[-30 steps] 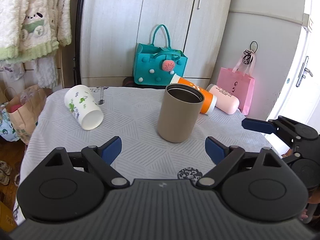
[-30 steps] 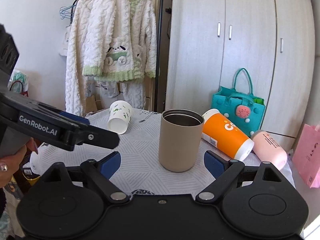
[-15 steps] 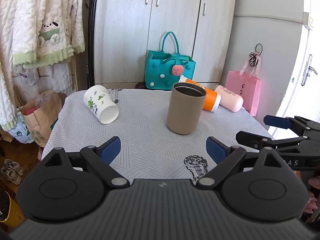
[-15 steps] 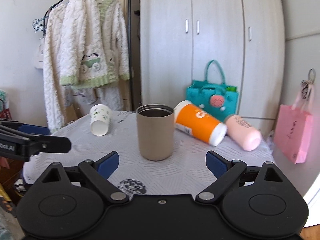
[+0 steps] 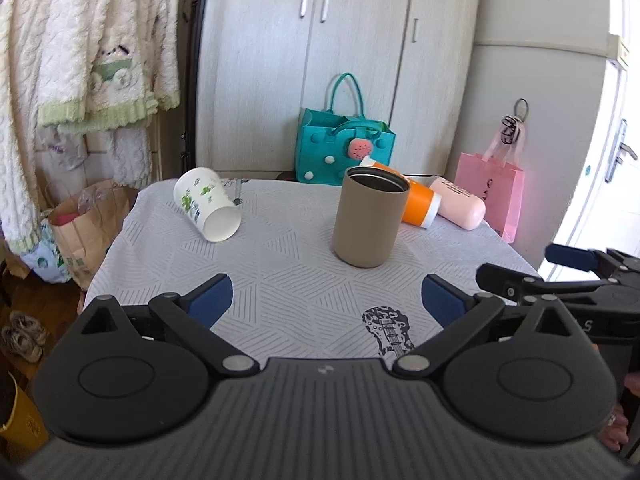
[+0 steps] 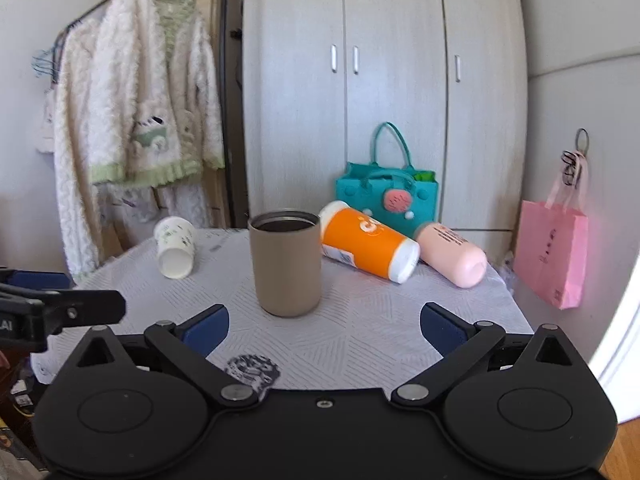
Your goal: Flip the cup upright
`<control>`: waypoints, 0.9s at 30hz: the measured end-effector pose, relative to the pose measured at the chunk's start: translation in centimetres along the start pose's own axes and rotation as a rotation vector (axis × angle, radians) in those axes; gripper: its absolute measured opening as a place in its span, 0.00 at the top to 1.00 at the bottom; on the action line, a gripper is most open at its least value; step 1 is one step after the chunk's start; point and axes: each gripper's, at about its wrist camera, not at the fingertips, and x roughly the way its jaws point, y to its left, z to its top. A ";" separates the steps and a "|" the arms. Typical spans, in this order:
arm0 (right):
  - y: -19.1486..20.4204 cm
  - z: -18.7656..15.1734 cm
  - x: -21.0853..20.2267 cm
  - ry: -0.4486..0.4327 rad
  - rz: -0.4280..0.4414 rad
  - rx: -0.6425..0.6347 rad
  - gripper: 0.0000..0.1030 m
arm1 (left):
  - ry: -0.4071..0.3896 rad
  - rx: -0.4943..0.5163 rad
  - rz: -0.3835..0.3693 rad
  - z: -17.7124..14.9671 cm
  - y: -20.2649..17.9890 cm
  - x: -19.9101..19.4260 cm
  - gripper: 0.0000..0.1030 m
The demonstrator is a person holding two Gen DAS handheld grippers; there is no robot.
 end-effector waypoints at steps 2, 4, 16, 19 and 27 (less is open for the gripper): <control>0.2 -0.1 0.1 0.008 -0.018 0.004 0.00 | 0.000 -0.009 0.012 -0.2 0.2 0.2 0.00; 0.2 -0.2 0.3 0.023 -0.027 0.018 0.00 | 0.008 -0.013 0.027 -0.4 0.4 0.5 0.00; 0.2 -0.9 0.2 0.036 -0.113 0.025 0.00 | 0.022 -0.029 0.199 -0.5 0.8 0.9 0.00; 0.1 -1.0 0.2 0.039 -0.135 0.031 0.00 | 0.018 -0.030 0.180 -0.6 0.9 0.5 0.00; -0.1 -1.4 -0.1 0.046 -0.145 0.041 0.00 | 0.076 -0.058 0.173 -0.8 1.6 1.2 0.00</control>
